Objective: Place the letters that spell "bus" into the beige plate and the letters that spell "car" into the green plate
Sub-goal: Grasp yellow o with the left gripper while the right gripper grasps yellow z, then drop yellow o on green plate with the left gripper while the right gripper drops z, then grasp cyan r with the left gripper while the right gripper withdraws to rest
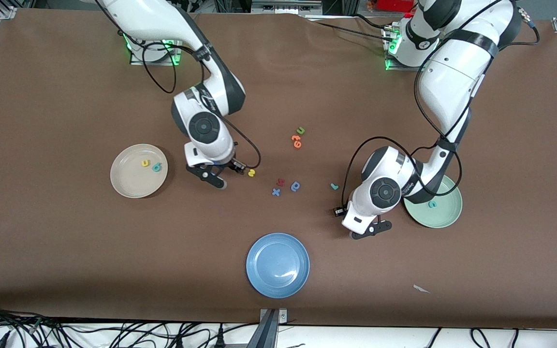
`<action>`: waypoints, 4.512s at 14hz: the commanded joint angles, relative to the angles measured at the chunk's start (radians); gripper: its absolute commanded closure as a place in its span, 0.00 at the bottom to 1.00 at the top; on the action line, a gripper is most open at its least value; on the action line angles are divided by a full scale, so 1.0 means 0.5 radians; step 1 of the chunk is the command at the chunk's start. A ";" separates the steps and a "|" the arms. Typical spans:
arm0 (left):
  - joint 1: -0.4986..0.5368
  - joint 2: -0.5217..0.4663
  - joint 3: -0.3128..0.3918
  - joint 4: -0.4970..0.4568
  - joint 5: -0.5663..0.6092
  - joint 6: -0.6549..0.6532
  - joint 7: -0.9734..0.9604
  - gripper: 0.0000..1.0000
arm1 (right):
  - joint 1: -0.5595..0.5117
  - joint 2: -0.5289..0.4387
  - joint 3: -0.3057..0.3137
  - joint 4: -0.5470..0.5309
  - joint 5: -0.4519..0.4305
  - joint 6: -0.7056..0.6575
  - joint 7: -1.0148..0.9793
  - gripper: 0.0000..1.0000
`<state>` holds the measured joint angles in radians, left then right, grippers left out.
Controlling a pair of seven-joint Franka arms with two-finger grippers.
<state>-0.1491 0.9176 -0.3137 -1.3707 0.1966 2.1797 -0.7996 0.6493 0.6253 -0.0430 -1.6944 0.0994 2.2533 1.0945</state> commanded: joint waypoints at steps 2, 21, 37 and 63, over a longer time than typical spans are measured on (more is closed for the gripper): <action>-0.024 0.064 0.008 0.112 0.039 -0.021 -0.064 0.50 | 0.033 0.194 0.015 0.140 0.028 0.111 0.091 0.29; 0.104 -0.098 0.042 0.106 0.073 -0.247 0.340 0.80 | 0.113 0.198 -0.012 0.149 -0.018 0.200 0.066 0.84; 0.740 -0.823 0.023 -1.186 0.233 0.547 1.200 0.00 | -0.224 -0.254 -0.764 -0.446 0.095 -0.285 -2.150 0.83; 0.059 -0.298 -0.228 -0.621 0.150 0.328 -0.732 0.27 | -0.418 -0.128 -0.849 1.229 0.038 -1.240 -2.579 0.00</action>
<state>-0.1017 0.7541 -0.4330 -1.7127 0.2754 2.3578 -1.1414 0.4381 0.5499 -0.4511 -1.1517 0.1539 1.6152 -0.1890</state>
